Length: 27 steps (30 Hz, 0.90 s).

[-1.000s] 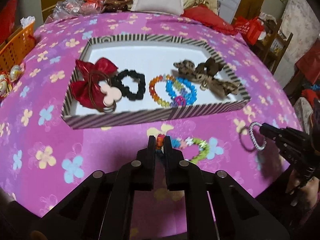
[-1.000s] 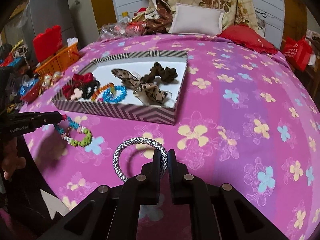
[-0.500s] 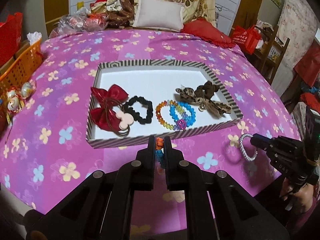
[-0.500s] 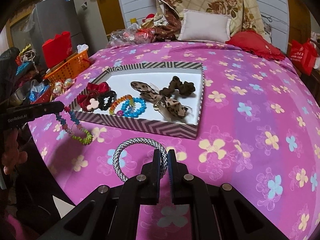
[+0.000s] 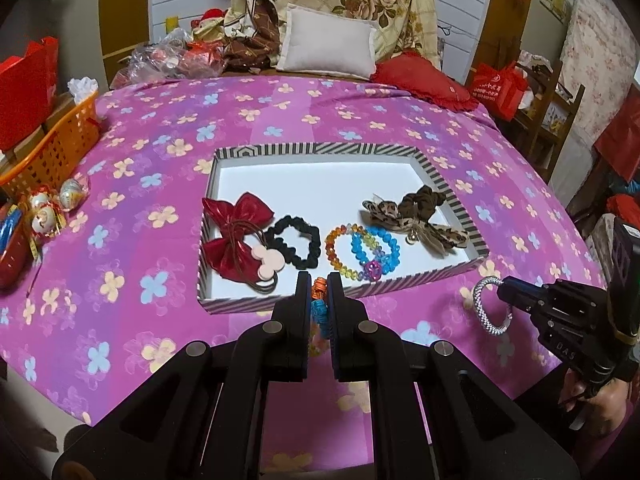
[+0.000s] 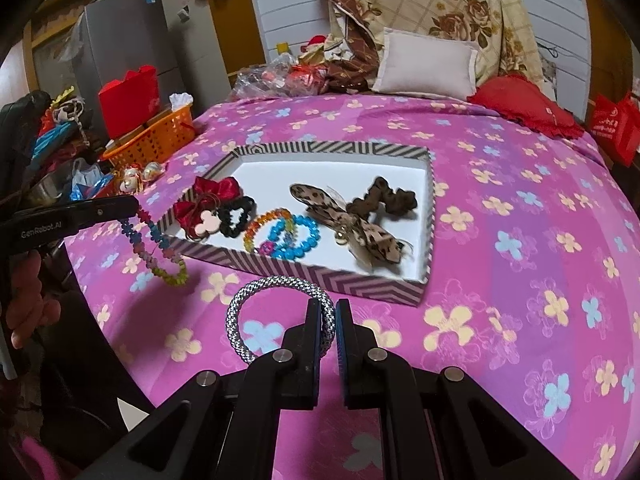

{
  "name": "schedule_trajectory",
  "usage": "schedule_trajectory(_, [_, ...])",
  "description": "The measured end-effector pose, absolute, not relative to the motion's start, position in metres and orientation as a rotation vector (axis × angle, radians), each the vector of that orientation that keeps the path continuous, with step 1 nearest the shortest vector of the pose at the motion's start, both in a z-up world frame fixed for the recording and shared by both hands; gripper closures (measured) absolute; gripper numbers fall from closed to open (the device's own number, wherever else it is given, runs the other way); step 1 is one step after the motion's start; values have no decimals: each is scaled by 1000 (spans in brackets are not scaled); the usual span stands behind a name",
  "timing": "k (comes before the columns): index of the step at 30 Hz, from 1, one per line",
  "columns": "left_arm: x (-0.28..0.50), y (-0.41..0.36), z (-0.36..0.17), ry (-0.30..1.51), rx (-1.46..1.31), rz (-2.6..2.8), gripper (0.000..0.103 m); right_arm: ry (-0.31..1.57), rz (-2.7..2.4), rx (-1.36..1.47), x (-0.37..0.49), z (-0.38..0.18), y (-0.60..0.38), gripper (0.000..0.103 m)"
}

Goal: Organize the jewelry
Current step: 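Carry the grey bangle into the tray with the right tool while the left tool carries the beaded heart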

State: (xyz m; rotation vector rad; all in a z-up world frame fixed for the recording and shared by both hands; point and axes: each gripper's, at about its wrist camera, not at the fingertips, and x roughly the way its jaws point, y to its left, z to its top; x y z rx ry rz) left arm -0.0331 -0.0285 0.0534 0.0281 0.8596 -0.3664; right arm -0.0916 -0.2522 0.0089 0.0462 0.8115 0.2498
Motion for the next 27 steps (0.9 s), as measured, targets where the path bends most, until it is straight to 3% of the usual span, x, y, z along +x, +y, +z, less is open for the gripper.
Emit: schedule_trajectory(27, [8,-28,104,774,14,-327,97,789,286,52,-44,31,-223,96])
